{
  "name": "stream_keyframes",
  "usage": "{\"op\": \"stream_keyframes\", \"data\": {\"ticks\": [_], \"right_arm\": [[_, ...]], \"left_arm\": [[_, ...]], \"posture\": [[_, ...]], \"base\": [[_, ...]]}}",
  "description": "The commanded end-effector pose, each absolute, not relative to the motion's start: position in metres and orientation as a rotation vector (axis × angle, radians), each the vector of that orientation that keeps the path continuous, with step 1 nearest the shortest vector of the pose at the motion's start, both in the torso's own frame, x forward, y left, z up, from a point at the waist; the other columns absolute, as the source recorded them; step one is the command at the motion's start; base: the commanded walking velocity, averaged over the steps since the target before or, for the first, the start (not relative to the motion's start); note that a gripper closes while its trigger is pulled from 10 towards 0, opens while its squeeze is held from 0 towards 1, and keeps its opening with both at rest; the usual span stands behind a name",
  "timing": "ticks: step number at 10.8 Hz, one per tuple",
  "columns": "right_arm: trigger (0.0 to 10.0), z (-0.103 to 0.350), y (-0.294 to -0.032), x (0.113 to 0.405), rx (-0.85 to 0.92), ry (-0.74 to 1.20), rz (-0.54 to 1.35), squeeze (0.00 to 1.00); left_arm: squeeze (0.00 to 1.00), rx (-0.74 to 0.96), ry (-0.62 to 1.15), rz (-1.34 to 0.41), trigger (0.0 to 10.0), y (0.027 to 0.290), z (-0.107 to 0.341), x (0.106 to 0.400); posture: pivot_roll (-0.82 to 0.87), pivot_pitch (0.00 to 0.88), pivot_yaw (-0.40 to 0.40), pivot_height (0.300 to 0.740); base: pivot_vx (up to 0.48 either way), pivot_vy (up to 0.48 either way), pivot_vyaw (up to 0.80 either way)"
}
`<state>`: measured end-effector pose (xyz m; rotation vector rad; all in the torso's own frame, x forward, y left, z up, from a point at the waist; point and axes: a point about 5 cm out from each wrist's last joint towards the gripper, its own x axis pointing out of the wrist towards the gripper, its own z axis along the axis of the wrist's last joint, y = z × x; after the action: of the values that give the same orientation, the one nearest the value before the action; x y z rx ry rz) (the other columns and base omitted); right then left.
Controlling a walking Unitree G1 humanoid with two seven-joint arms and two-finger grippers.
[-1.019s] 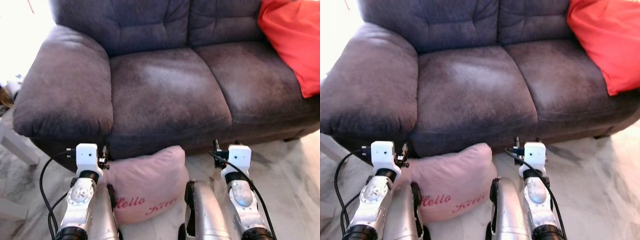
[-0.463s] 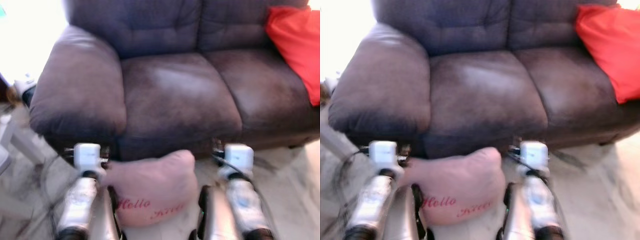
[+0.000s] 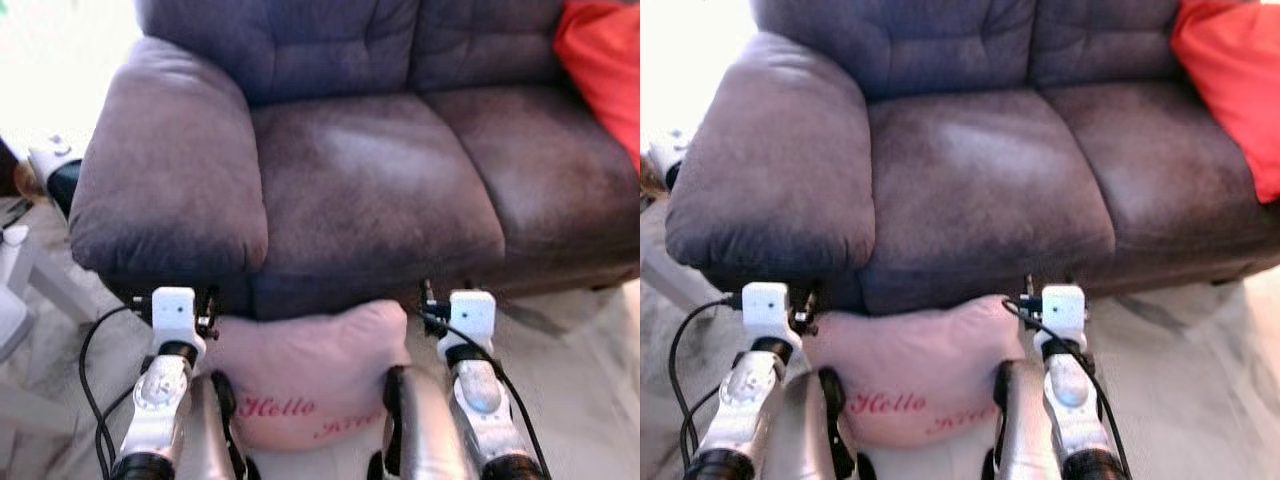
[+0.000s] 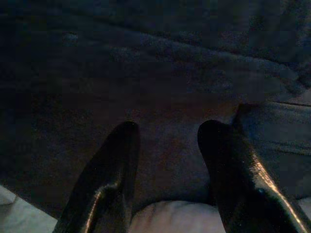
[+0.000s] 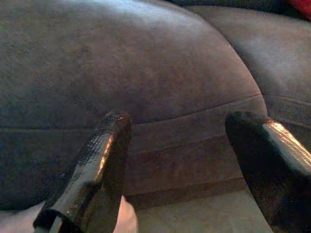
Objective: Move the pillow to the sofa from floor
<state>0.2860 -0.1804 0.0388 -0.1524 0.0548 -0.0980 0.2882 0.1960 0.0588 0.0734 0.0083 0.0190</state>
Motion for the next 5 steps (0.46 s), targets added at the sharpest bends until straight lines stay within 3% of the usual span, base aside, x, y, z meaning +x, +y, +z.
{"op": "stream_keyframes", "data": {"ticks": [1, 3, 5], "right_arm": [[10.0, 0.031, -0.186, 0.282, -0.142, 0.106, -0.118, 0.0], [10.0, 0.005, -0.182, 0.275, -0.155, 0.31, -0.061, 0.0], [10.0, -0.002, -0.183, 0.273, 0.01, 0.378, -0.078, 0.0]], "left_arm": [[0.0, 0.067, 0.013, -0.003, 10.0, 0.191, 0.059, 0.289], [0.0, 0.066, 0.025, -0.007, 10.0, 0.191, 0.057, 0.288], [0.0, 0.072, 0.033, -0.015, 10.0, 0.19, 0.056, 0.288]], "posture": [[0.02, 0.091, -0.032, 0.473], [0.02, 0.092, -0.032, 0.473], [0.02, 0.1, -0.03, 0.473]], "base": [[0.0, 0.0, 0.0], [0.0, 0.0, 0.0], [0.0, 0.0, 0.0]]}}
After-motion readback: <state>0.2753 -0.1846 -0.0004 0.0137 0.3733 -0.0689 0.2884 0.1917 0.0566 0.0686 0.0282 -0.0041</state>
